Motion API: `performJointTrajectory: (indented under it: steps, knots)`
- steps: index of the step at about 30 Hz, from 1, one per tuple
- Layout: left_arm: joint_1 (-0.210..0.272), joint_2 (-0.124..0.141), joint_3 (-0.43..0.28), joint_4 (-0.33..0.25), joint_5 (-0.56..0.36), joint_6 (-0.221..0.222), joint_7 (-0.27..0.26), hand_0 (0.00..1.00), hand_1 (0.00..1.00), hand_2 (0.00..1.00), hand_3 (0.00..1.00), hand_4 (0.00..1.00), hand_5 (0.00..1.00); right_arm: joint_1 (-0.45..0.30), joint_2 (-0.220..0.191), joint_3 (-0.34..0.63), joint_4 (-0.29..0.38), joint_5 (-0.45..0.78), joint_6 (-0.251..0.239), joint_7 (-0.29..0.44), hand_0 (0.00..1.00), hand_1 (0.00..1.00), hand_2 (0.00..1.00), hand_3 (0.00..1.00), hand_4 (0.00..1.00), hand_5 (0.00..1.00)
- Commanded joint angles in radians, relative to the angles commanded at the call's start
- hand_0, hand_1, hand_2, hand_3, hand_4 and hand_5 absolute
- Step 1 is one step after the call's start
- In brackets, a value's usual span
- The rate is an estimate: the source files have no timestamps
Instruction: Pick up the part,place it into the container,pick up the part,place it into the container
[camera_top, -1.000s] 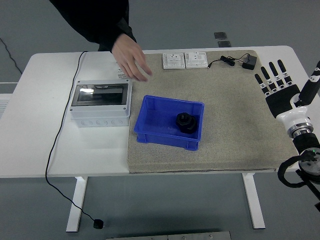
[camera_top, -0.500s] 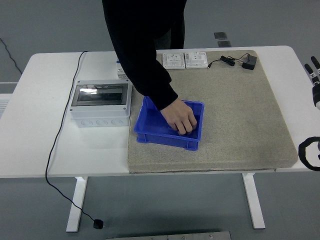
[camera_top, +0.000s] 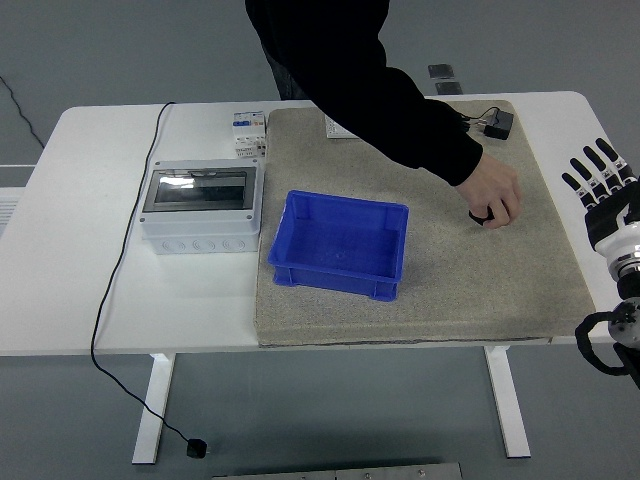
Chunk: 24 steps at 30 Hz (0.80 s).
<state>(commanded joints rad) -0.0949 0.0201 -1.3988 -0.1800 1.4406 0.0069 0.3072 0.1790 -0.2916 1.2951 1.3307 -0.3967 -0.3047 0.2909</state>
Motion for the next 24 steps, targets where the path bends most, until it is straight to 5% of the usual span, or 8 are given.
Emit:
performJointTrajectory:
  steps: [14,19,20,24]
  knots:
    - [-0.004,0.0,0.001,0.0,0.01,0.005,-0.003,0.728,0.587,0.745,0.606,0.597,0.58,0.004,-0.007,-0.002,0.01,0.017,0.057,0.006,0.738,0.739,0.757,0.731,0.998,0.998]
    - [-0.005,0.001,0.003,0.0,0.013,0.006,-0.005,0.728,0.587,0.745,0.606,0.597,0.58,0.011,-0.011,-0.001,0.016,0.011,0.021,0.029,0.738,0.739,0.757,0.731,0.998,0.998]
    - [-0.005,0.001,0.003,0.0,0.014,0.006,-0.005,0.728,0.588,0.745,0.602,0.593,0.578,0.012,-0.011,0.0,0.019,0.009,0.018,0.031,0.802,0.903,0.939,0.948,0.998,0.986]
    - [-0.006,0.002,0.007,0.0,0.015,0.006,-0.007,0.728,0.588,0.745,0.602,0.593,0.578,0.016,-0.012,0.005,0.027,0.008,0.021,0.033,0.802,0.903,0.939,0.948,0.998,0.986]
